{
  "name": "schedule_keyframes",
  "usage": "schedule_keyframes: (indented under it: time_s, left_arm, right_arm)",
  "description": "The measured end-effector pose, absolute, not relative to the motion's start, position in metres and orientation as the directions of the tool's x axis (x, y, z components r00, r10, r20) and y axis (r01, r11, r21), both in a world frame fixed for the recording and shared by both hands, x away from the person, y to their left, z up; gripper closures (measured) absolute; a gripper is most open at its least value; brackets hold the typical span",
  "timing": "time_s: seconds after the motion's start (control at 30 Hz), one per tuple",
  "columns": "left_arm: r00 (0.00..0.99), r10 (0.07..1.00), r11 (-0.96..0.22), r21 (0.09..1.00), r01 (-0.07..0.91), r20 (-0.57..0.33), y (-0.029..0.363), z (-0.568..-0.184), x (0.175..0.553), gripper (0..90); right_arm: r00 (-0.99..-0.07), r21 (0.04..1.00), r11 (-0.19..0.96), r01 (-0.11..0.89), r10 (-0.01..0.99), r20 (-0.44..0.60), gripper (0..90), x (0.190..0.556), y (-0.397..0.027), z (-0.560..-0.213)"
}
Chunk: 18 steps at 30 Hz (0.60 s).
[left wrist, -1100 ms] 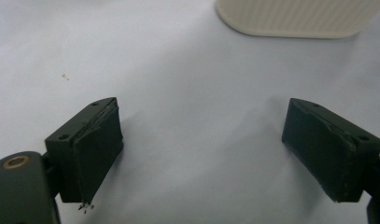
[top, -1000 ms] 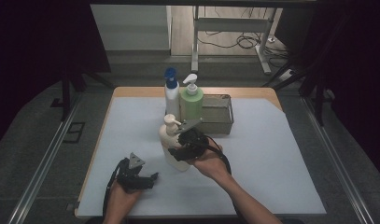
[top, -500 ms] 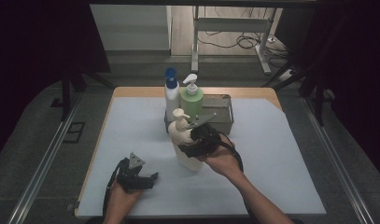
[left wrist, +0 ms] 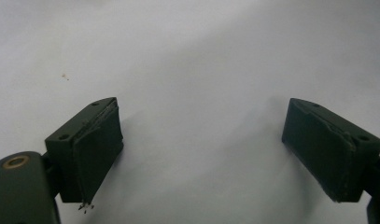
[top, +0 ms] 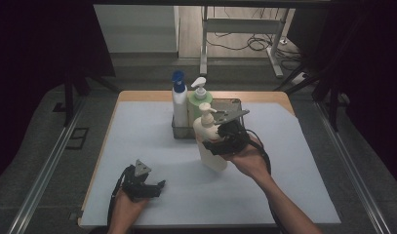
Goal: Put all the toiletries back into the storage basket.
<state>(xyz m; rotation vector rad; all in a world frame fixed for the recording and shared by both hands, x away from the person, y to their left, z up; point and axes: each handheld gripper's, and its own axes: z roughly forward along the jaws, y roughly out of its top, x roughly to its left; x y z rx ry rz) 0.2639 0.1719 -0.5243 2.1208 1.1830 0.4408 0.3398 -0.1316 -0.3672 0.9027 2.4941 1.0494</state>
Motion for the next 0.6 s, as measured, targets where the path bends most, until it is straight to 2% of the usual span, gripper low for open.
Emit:
schedule_keyframes:
  time_s: [0.6]
  left_arm:
    - [0.534, 0.845, -0.372, 0.688, 0.623, -0.027, 0.172, -0.524, 0.264, 11.8]
  right_arm:
    - [-0.704, 0.738, 0.477, 0.478, 0.71, -0.003, 36.9, 0.354, -0.168, -0.336]
